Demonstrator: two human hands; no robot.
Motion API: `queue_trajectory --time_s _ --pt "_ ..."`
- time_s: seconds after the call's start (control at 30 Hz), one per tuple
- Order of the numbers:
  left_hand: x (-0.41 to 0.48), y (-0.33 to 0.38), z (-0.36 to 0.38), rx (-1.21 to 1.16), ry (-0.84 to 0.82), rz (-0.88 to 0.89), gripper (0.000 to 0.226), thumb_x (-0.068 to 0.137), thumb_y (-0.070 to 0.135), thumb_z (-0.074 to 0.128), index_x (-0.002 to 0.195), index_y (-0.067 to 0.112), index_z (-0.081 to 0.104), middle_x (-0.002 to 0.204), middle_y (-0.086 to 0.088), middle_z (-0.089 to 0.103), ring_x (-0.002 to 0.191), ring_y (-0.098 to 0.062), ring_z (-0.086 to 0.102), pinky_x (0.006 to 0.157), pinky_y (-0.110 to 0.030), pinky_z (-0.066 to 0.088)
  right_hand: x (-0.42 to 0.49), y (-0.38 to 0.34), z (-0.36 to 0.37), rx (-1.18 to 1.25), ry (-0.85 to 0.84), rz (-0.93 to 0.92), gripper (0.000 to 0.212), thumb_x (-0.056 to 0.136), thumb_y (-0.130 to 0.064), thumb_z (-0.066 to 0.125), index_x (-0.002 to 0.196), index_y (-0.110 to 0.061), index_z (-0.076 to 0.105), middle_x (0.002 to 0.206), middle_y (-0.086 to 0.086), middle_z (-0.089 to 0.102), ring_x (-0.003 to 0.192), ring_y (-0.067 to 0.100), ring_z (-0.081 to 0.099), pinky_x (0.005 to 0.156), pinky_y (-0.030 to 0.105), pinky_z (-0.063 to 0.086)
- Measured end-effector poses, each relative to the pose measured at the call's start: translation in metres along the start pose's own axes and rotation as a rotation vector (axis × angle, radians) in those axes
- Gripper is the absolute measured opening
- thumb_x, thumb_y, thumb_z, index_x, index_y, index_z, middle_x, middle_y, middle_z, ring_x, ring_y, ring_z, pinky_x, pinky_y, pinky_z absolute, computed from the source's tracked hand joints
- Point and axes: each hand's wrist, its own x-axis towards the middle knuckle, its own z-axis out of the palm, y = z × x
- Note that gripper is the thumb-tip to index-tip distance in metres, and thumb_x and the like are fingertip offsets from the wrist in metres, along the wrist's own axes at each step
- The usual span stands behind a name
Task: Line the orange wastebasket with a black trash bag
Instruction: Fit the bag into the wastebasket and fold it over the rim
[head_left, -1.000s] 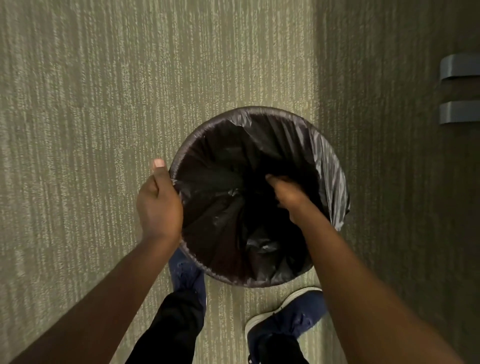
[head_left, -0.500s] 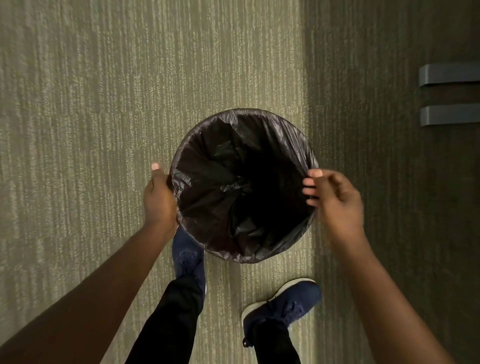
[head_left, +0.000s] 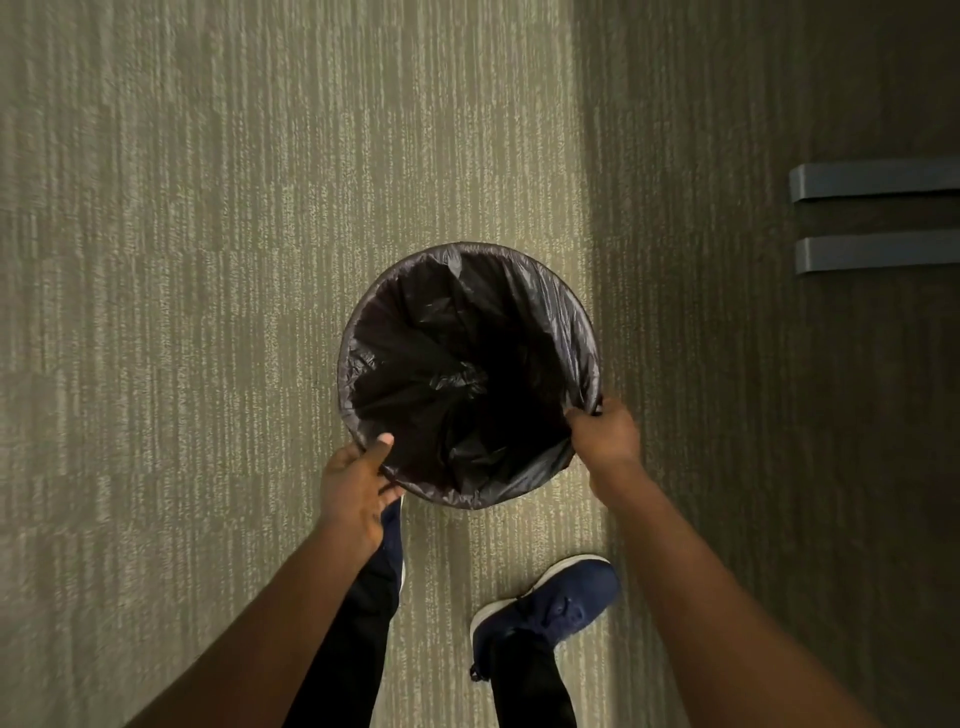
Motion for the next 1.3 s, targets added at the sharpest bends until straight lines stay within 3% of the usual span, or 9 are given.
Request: queue_trajectory --time_s 0.17,0.27,0.47,0.7,0.87,1.03,1.1,1.2,1.3 --pt "-0.030 0.021 0.013 -0.070 -0.100 0.063 0.023 0.098 0.022 0.064 0.116 0.010 0.058 0.116 -0.016 0.071 0.107 -0.033 0.069 0.092 -0.047 0.056 0.001 -0.005 -0.020 0.238 -0.179 0.261 0.024 0.088 -0.003 0.063 0.111 -0.001 0.062 0.095 0.014 0.068 0.077 0.026 0.065 0.062 0.037 0.059" --pt "-0.065 0.024 0.036 0.016 -0.179 0.125 0.011 0.099 0.020 0.063 0.105 0.015 0.056 0.101 -0.009 0.066 0.089 -0.027 0.065 0.088 -0.051 0.057 -0.017 -0.006 -0.038 0.389 -0.138 0.323 0.021 0.089 0.000 0.060 0.110 -0.006 0.059 0.086 0.010 0.066 0.069 0.022 0.062 0.040 0.023 0.049" --pt "-0.146 0.011 0.088 0.066 -0.334 0.147 0.019 0.098 -0.003 0.051 0.100 0.015 0.057 0.086 -0.002 0.069 0.084 -0.022 0.067 0.084 -0.043 0.055 -0.066 -0.008 -0.083 0.727 -0.111 0.468 0.016 0.094 -0.003 0.056 0.108 -0.010 0.060 0.086 0.009 0.068 0.066 0.020 0.062 0.038 0.020 0.050" --pt "-0.212 0.002 0.158 0.052 -0.297 0.156 0.027 0.097 -0.010 0.050 0.117 0.008 0.056 0.100 -0.014 0.068 0.088 -0.023 0.067 0.079 -0.031 0.056 -0.093 -0.035 -0.132 0.863 -0.115 0.516 0.010 0.094 -0.013 0.054 0.089 -0.014 0.062 0.081 0.009 0.066 0.073 0.022 0.060 0.063 0.035 0.047" --pt "-0.231 0.005 0.205 -0.250 -0.316 -0.120 0.018 0.100 0.016 0.049 0.104 0.007 0.064 0.101 -0.016 0.066 0.096 -0.030 0.065 0.086 -0.040 0.054 -0.077 -0.043 -0.162 1.105 -0.013 0.454 0.013 0.092 -0.001 0.056 0.087 -0.007 0.066 0.056 0.005 0.070 0.047 0.017 0.066 0.044 0.024 0.053" --pt "-0.224 0.001 0.245 -0.291 -0.369 -0.162 0.055 0.094 0.041 0.063 0.132 0.001 0.062 0.127 -0.019 0.068 0.121 -0.035 0.063 0.110 -0.046 0.047 -0.054 -0.040 -0.168 1.211 0.016 0.425 0.012 0.092 -0.004 0.057 0.096 -0.004 0.069 0.095 0.018 0.073 0.089 0.033 0.068 0.088 0.046 0.056" --pt "-0.216 0.001 0.263 -0.279 -0.404 -0.161 0.055 0.092 0.043 0.065 0.131 0.004 0.064 0.130 -0.021 0.069 0.125 -0.037 0.063 0.113 -0.048 0.045 -0.042 -0.039 -0.169 1.250 0.038 0.426 0.014 0.091 -0.004 0.058 0.099 -0.002 0.069 0.100 0.020 0.072 0.090 0.035 0.068 0.091 0.048 0.054" --pt "-0.205 0.005 0.279 -0.234 -0.451 -0.173 0.046 0.091 0.040 0.066 0.124 0.008 0.069 0.113 -0.015 0.078 0.107 -0.030 0.073 0.099 -0.043 0.055 -0.027 -0.039 -0.169 1.262 0.046 0.450 0.013 0.090 -0.007 0.059 0.096 -0.002 0.069 0.099 0.021 0.070 0.076 0.031 0.066 0.080 0.042 0.055" --pt "-0.196 0.009 0.294 -0.170 -0.485 -0.181 0.028 0.094 0.030 0.065 0.111 0.008 0.072 0.094 -0.009 0.080 0.081 -0.021 0.078 0.074 -0.033 0.062 -0.011 -0.041 -0.170 1.293 0.069 0.511 0.011 0.091 -0.008 0.060 0.094 -0.001 0.068 0.098 0.022 0.069 0.074 0.032 0.063 0.093 0.047 0.051"
